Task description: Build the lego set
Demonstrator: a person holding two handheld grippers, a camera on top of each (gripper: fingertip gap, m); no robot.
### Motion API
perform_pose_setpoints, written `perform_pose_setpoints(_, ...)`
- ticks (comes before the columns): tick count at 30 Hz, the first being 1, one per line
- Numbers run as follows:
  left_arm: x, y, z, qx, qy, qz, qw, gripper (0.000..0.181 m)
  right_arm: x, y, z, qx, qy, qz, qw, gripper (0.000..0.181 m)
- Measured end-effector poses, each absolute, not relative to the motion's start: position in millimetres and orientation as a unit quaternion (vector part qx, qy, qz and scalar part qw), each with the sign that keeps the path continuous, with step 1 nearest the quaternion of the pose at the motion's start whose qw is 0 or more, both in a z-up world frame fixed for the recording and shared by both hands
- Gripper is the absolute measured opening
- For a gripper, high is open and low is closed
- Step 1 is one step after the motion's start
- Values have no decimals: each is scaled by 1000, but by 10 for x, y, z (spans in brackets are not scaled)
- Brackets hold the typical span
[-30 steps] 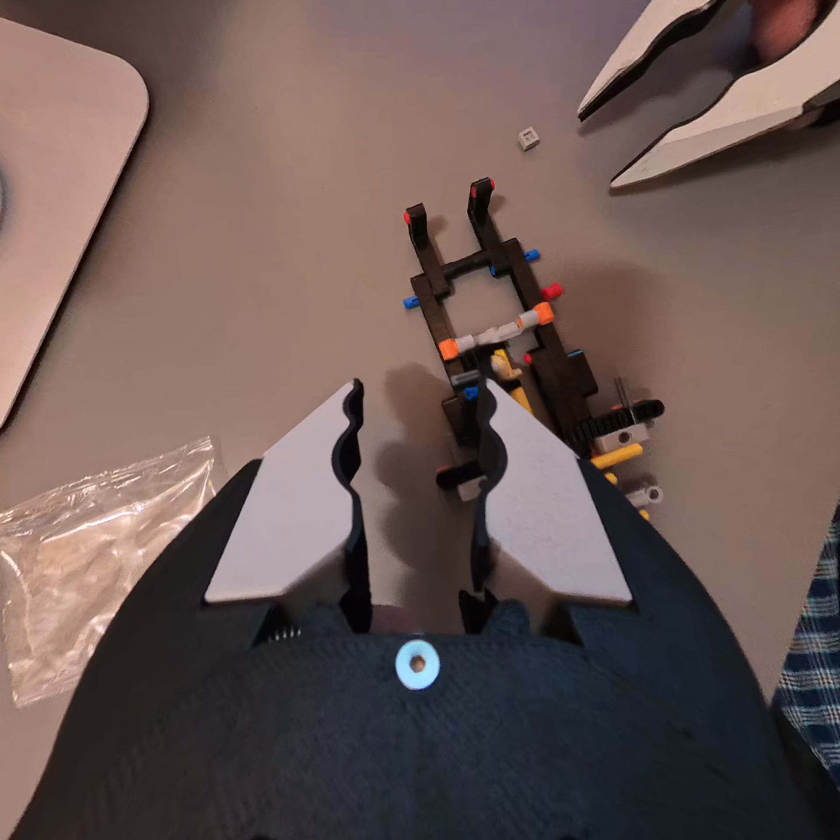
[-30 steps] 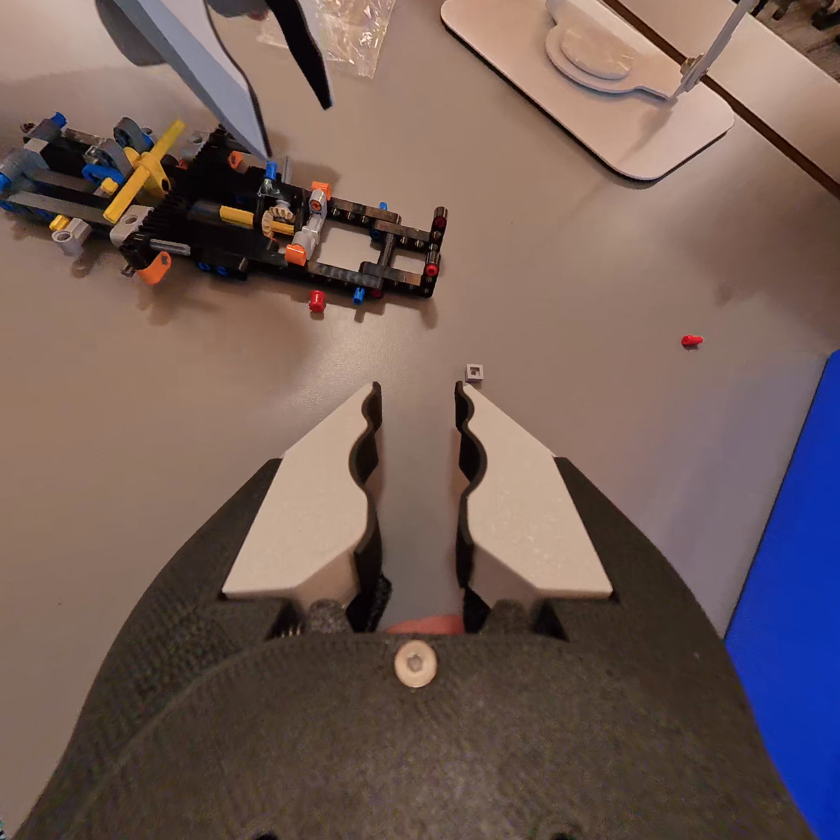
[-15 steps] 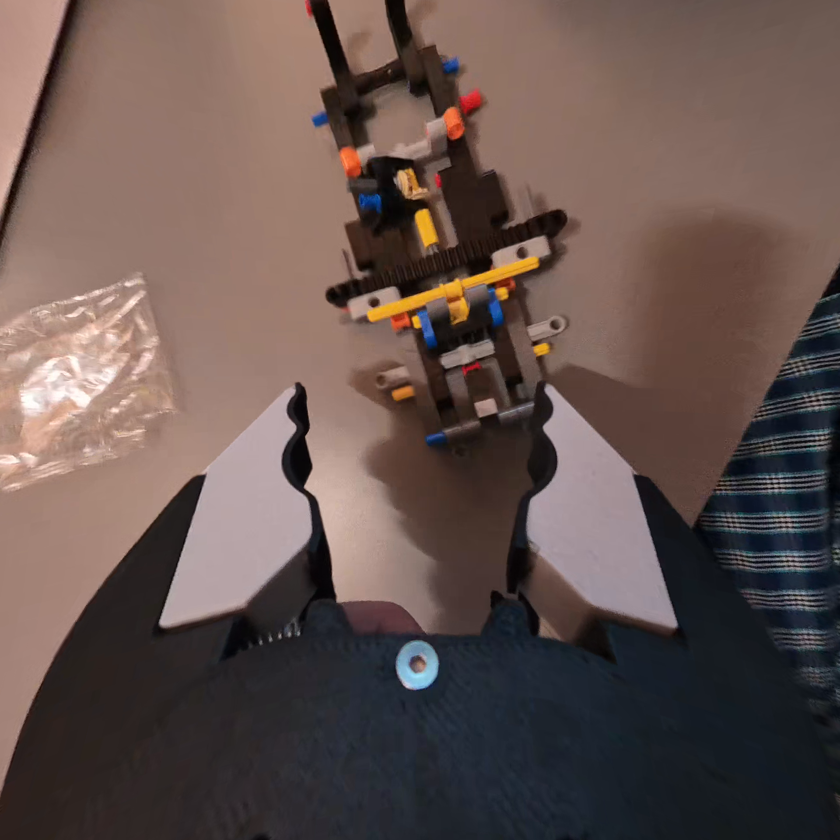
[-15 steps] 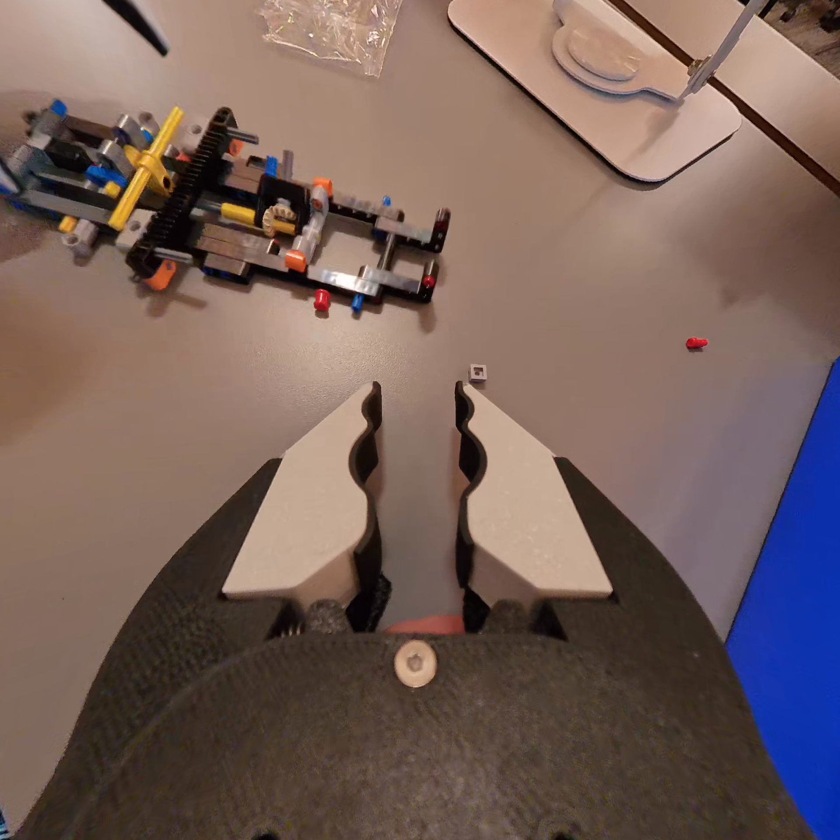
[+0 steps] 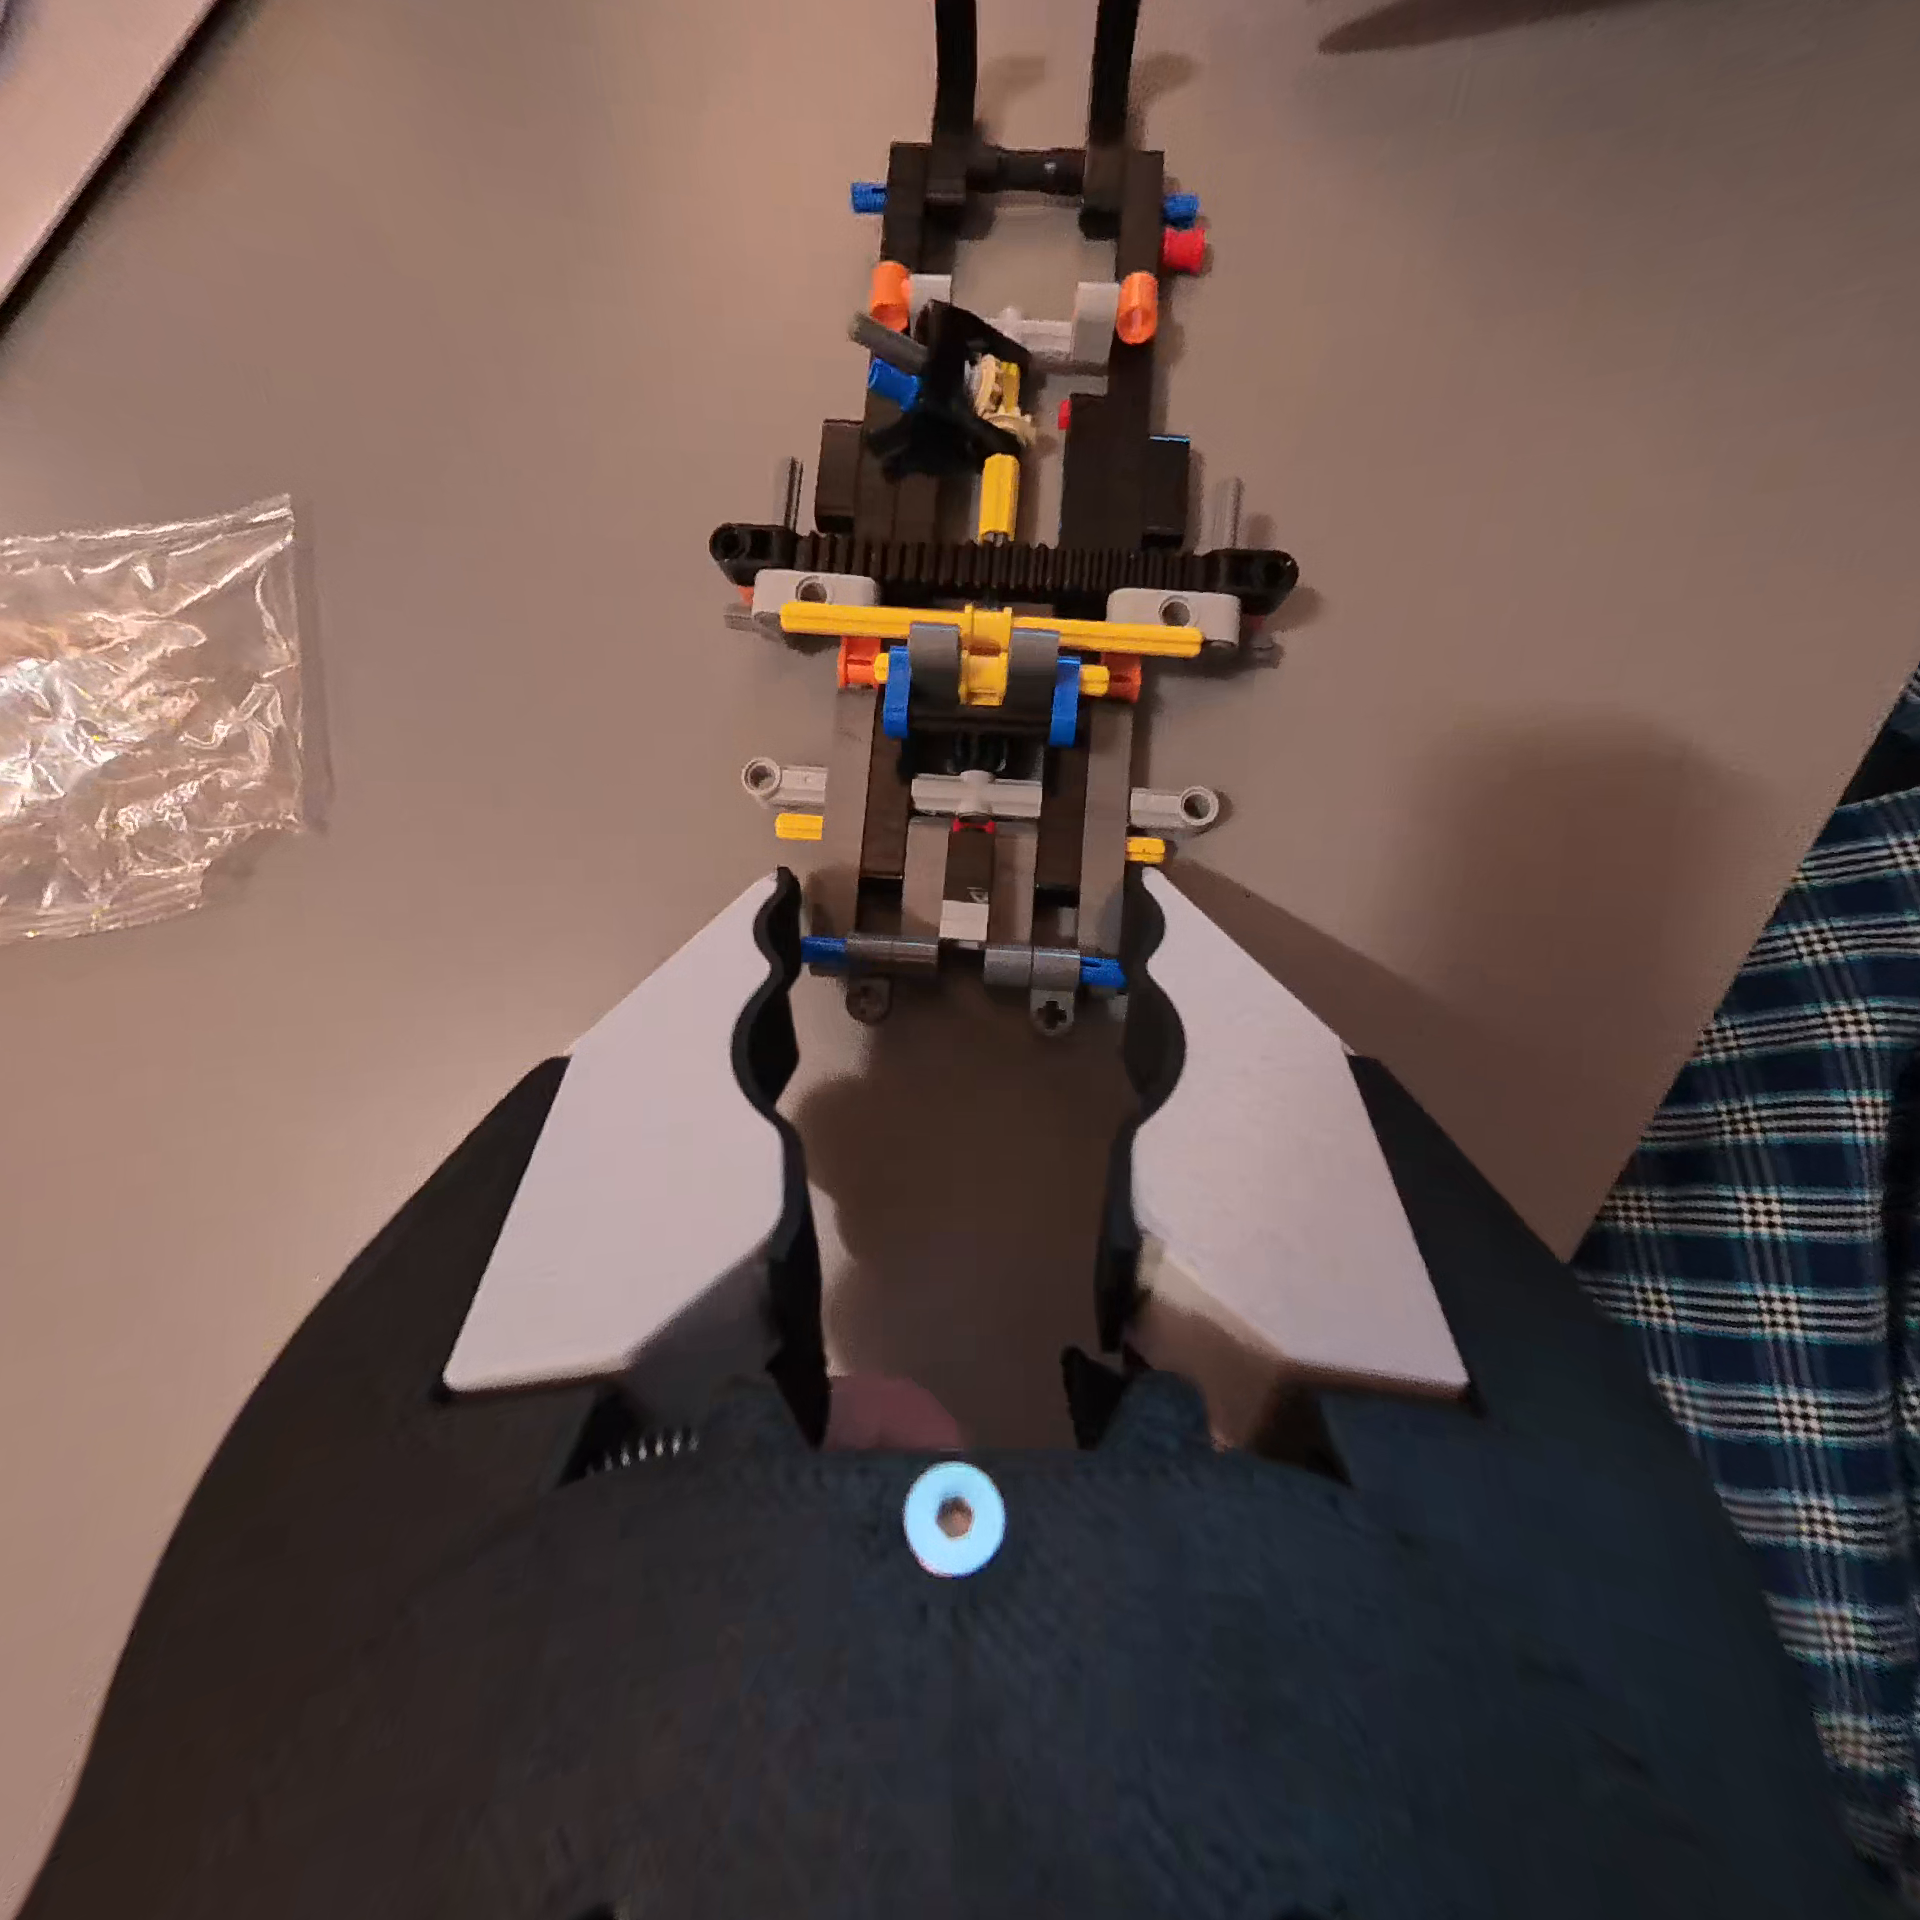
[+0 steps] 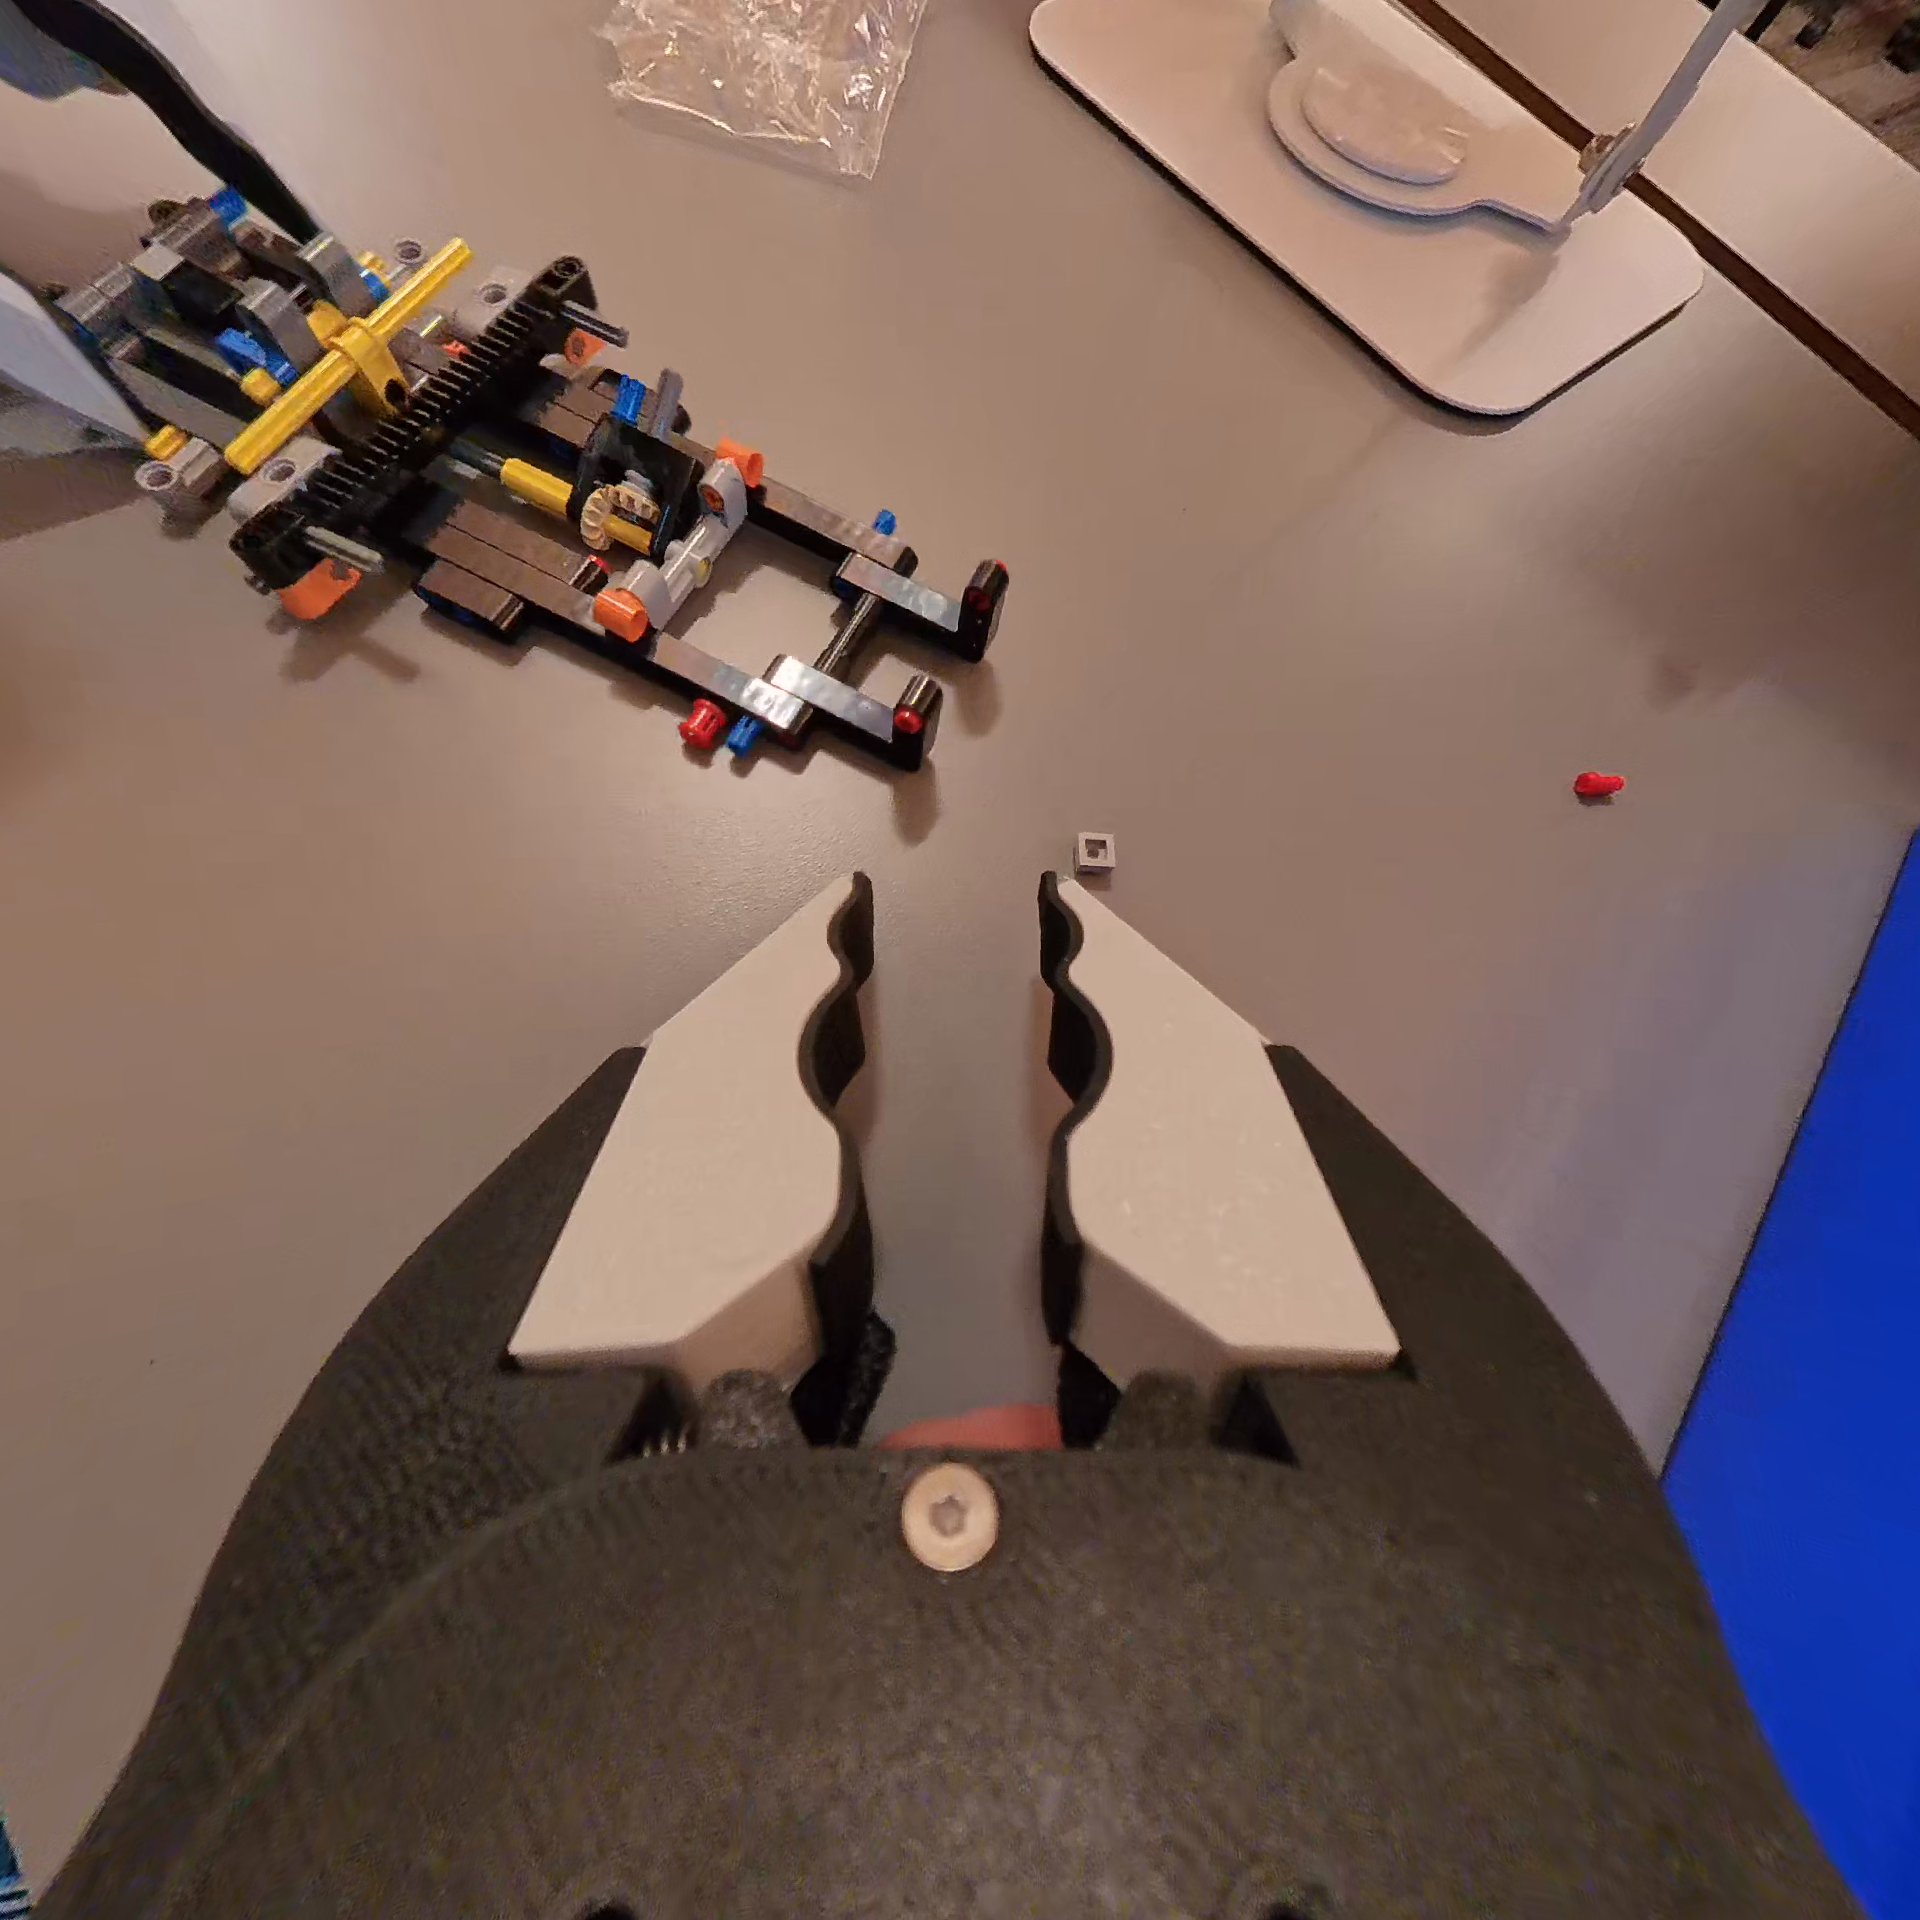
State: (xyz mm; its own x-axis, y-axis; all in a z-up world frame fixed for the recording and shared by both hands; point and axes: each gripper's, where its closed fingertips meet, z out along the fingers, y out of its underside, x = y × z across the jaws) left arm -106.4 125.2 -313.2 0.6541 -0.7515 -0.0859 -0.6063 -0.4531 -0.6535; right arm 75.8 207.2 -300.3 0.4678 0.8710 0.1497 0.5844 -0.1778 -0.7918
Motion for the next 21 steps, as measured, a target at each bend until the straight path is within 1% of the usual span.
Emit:
perform_pose_setpoints(7,-1092,1323,-3129,-846,385,-107,352,59,720,1991,-3002,-732,-510,173,418,28)
perform_pose_setpoints(15,-1130,1393,-3132,-847,371,-118,362,59,418,1794,-3034,-709,-550,178,404,27)
perform_pose_setpoints(21,-1141,1366,-3107,-845,368,-122,368,66,231,1770,-3101,-717,-557,166,385,21)
